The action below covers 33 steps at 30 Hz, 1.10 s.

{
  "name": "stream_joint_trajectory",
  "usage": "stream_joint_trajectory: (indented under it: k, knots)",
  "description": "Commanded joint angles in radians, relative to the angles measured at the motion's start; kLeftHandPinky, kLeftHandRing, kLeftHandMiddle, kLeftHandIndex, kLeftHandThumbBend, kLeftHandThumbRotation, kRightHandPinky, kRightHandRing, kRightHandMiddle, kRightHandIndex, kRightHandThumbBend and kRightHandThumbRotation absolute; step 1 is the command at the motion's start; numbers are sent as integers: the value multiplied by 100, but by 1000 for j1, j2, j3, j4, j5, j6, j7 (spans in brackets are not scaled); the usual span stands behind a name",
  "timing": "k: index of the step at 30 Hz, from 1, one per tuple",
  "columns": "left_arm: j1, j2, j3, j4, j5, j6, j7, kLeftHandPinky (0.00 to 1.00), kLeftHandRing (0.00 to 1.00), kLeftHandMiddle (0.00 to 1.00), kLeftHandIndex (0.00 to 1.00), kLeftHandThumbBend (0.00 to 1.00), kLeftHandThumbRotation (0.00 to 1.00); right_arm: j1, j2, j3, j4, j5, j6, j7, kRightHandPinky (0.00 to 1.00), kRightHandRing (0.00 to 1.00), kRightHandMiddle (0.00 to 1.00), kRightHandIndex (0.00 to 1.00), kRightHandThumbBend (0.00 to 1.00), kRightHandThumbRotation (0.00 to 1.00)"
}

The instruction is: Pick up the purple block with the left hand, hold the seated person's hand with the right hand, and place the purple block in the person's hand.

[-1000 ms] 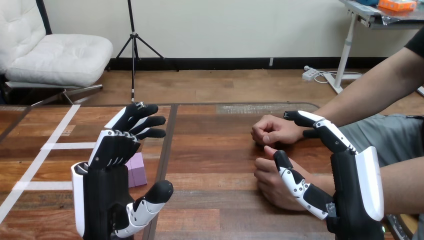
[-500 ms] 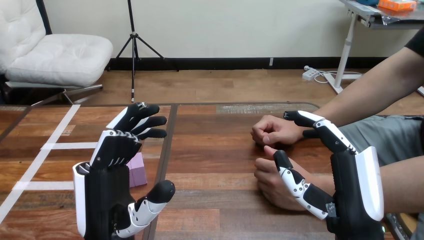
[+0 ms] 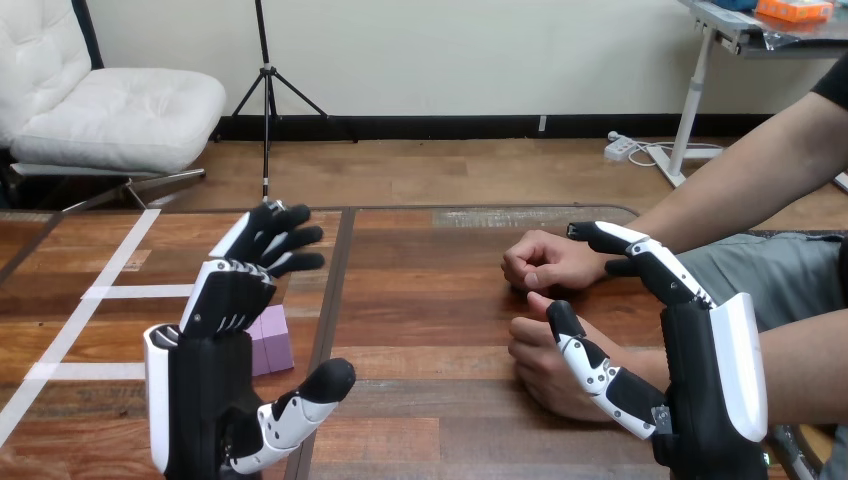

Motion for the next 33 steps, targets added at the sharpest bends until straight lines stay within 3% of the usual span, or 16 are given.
stream_joint_trajectory:
  k: [1, 8, 27, 33]
  knots:
    - [-75, 39, 59, -20, 57, 19, 12, 74, 79, 83, 83, 80, 55, -55, 8, -6, -7, 8, 0, -1, 68, 75, 76, 72, 38, 8]
    - [-92, 78, 99, -26, 114, 30, 24, 79, 83, 86, 85, 80, 55, -53, 11, -3, -8, 12, 2, 1, 69, 75, 76, 72, 38, 8]
    - [-70, 190, 187, -143, 265, 135, 75, 89, 92, 93, 92, 80, 61, -53, 10, -4, -3, 2, 4, 0, 69, 75, 76, 72, 38, 9]
    - [-60, 226, 189, -178, 278, 184, 86, 91, 94, 95, 93, 80, 62, -54, 10, -2, 0, 3, 3, 2, 69, 76, 76, 72, 38, 9]
